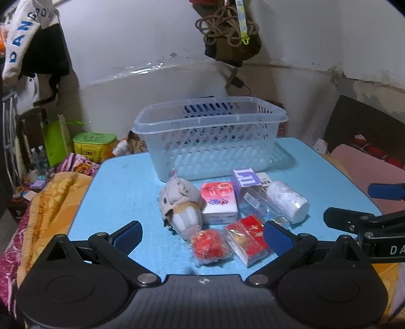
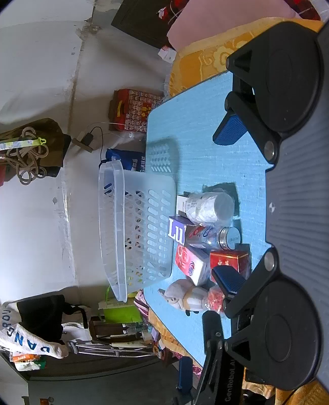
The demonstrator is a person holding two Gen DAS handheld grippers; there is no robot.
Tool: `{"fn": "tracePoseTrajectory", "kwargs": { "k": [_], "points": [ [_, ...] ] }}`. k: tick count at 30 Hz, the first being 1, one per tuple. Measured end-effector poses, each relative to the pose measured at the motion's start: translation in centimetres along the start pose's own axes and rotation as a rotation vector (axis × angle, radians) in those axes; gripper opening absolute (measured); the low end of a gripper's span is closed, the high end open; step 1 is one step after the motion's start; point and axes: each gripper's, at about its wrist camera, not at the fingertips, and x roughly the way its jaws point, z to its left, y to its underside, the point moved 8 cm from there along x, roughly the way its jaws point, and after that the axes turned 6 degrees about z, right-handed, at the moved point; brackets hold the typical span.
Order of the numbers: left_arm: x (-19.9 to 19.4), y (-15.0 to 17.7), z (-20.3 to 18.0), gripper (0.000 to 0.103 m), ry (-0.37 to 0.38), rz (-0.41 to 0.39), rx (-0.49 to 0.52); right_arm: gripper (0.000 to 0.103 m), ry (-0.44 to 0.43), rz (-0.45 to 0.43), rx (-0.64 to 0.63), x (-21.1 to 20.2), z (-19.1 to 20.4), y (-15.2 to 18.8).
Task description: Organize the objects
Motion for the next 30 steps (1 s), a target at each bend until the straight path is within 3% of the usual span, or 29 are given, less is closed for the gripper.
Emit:
{"fn": "tracePoseTrajectory", "kwargs": {
  "k": [6,24,30],
  "points": [
    [0.22,0.39,-0.09,0.102,0.052,0.016,-0.023,0.103,-0.003,0.004,-0.007,0.02,0.18,0.09],
    [0.42,0.51,0.31,0.101,0.033,0.025,-0.017,0.103,-0.016,0.033,0.016,0.36,-0.25,0.33],
    [0.07,0.38,0.7,0.098,0.051,-0.004,-0.042,0.103,-0.095,0.025,0.029,0.33,-0.05,0.58]
  ]
}}
